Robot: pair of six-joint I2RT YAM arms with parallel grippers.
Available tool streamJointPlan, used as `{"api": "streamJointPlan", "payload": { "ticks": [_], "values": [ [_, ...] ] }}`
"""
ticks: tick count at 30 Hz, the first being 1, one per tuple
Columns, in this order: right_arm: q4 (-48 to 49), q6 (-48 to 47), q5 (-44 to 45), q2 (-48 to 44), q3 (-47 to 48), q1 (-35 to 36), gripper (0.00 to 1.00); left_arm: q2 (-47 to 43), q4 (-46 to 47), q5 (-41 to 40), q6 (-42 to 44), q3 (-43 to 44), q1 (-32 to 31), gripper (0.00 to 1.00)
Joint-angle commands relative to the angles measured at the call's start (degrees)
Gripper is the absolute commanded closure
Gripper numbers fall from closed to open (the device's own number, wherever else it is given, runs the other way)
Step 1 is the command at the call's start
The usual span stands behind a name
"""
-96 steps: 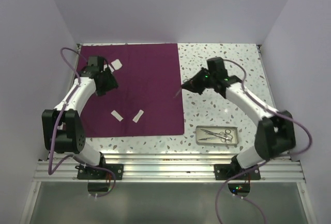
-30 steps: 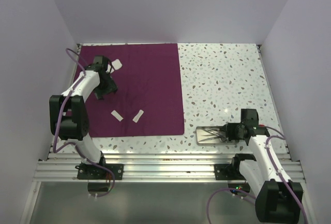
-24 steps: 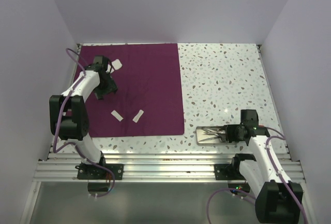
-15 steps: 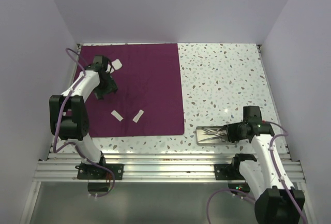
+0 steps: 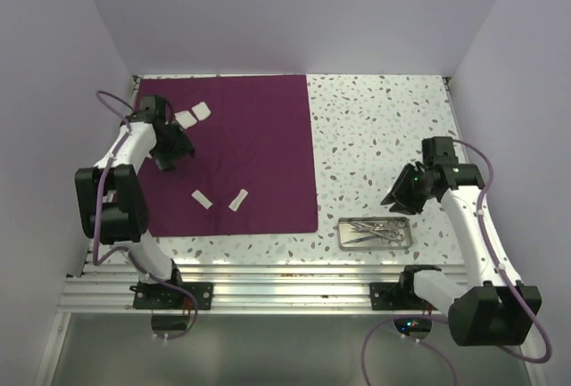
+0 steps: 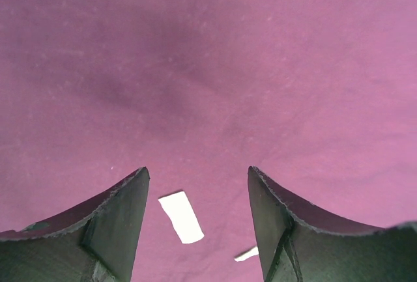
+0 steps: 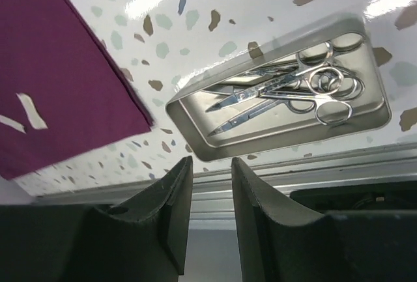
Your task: Prepare the surgical pack
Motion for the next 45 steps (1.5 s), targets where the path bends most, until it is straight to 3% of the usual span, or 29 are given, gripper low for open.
{"api": "streamJointPlan", "payload": {
  "ticks": [1,9,14,17,31,36,45],
  "values": [
    [0.6,-9.3,-3.9,2.0,2.0,7.8,0.65,-4.4,5.0,10.5,1.9,-0.2,4.7,0.34],
    [3.3,-13.4,-7.0,11.4,9.1,15.6,0.64,3.4,1.5,1.9,6.2,13.8,9.5,0.35],
    [7.1,-14.1,-8.4,19.0,13.4,16.7,0.64,8.7,10.8,13.3,3.0,11.4,17.4,0.42],
    [9.2,-13.3,-11.7,23.3,14.7,16.7,0.63,11.9,14.9,16.2,1.9,10.9,20.1,0.48],
    [11.3,-14.0,-14.4,33.9,19.7,17.4,0.63,15.3,17.6,6.0,-0.7,8.1,20.7,0.60],
    [12.8,-13.4,-16.2,34.8,18.5,17.4,0.63,12.8,18.9,2.6,-2.4,3.1,20.4,0.60],
    [11.3,-15.0,-14.9,34.6,19.2,17.3,0.63,14.2,19.3,1.3,-4.2,3.3,19.9,0.59]
  ]
}}
